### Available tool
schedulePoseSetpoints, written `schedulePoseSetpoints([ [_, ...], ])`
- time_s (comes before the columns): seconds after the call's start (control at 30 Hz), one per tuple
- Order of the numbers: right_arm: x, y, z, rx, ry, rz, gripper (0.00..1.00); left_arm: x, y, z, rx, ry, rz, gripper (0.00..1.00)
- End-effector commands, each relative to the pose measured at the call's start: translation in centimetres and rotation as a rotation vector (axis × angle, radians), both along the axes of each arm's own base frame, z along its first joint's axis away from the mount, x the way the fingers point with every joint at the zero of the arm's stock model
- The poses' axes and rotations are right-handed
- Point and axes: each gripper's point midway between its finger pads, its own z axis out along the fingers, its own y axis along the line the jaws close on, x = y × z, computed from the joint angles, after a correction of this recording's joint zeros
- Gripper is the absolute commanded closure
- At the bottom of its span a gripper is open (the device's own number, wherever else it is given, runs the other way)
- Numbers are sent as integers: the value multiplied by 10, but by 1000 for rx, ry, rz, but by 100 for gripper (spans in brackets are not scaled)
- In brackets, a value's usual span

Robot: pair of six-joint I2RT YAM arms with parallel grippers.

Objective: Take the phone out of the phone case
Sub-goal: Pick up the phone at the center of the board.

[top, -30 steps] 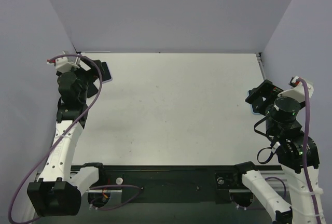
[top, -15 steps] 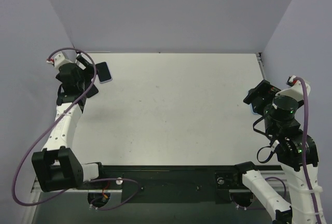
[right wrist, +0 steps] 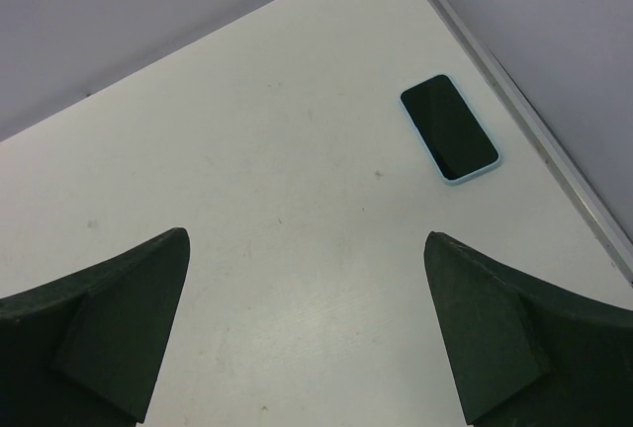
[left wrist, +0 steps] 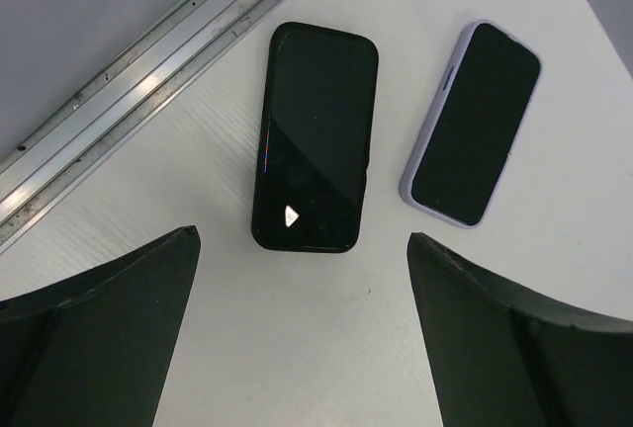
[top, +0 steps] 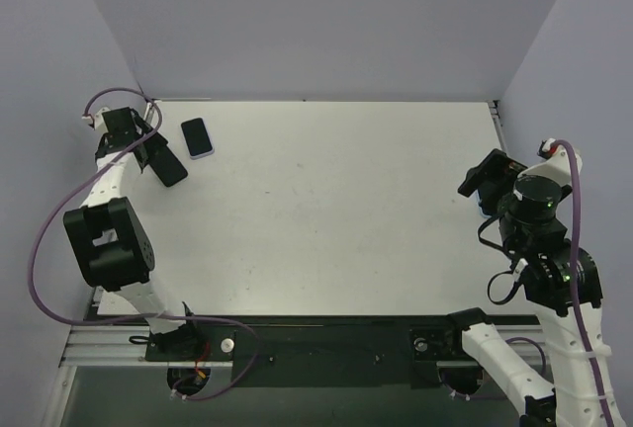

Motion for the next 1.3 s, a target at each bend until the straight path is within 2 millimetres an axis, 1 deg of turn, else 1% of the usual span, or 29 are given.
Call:
schedulePoseSetpoints([
  [0.0,14,8,2,10,24,28,0,23,8,-6,-3,66,-32,3],
  [0.03,16,10,4,13,25,38,0,27,7,-25,-20,109,-41,3],
  [0.07,21,16,7,25,25,61,0,32,7,-21,-23,112,-48,3],
  [0.1,22,18,9,30,25,71,0,34,9,-37,-27,154,-45,3],
  [0.13,26,23,9,38,34,92,0,38,10,-35,-27,164,-39,3],
  [0.17,28,26,9,39,36,106,0,41,11,-42,-26,178,-36,3],
  [0.2,33,30,9,43,46,118,0,48,12,-36,-10,173,-47,3],
  [0.23,35,31,7,37,61,124,0,52,9,-42,7,189,-53,3],
  [0.27,37,33,6,35,76,133,0,57,9,-38,20,196,-65,3],
  [0.3,38,33,5,26,88,134,0,59,6,-49,15,220,-77,3],
  [0.33,39,33,3,20,99,134,0,62,4,-45,16,225,-86,3],
  [0.37,38,32,4,15,100,133,0,63,2,-57,8,254,-96,3],
  [0.4,37,30,2,10,100,122,0,63,1,-54,10,266,-99,3],
  [0.43,36,29,0,4,104,120,0,60,3,-63,14,301,-92,3],
  [0.47,34,26,0,1,96,111,0,62,4,-59,23,298,-90,3],
  [0.53,31,24,-2,-6,87,103,0,63,5,-60,41,311,-104,3],
  [0.57,29,22,-2,-10,82,98,0,61,6,-61,53,330,-103,3],
  [0.63,26,19,-9,-21,85,86,0,58,9,-63,78,349,-98,3],
  [0.67,24,16,-7,-20,66,75,0,57,9,-65,84,355,-109,3],
  [0.7,24,16,-11,-19,67,74,0,57,9,-68,86,360,-113,3],
  [0.73,24,16,-9,-16,51,73,0,56,10,-68,90,367,-110,3],
  [0.83,26,19,-12,-11,52,89,0,58,10,-75,80,377,-127,3],
  [0.97,29,21,-15,-19,64,101,0,61,3,-82,39,389,-167,3],
  [1.03,30,21,-14,-20,62,99,0,61,-1,-86,17,396,-183,3],
  [1.27,31,24,-12,-5,48,110,0,57,0,-102,-8,435,-207,3],
])
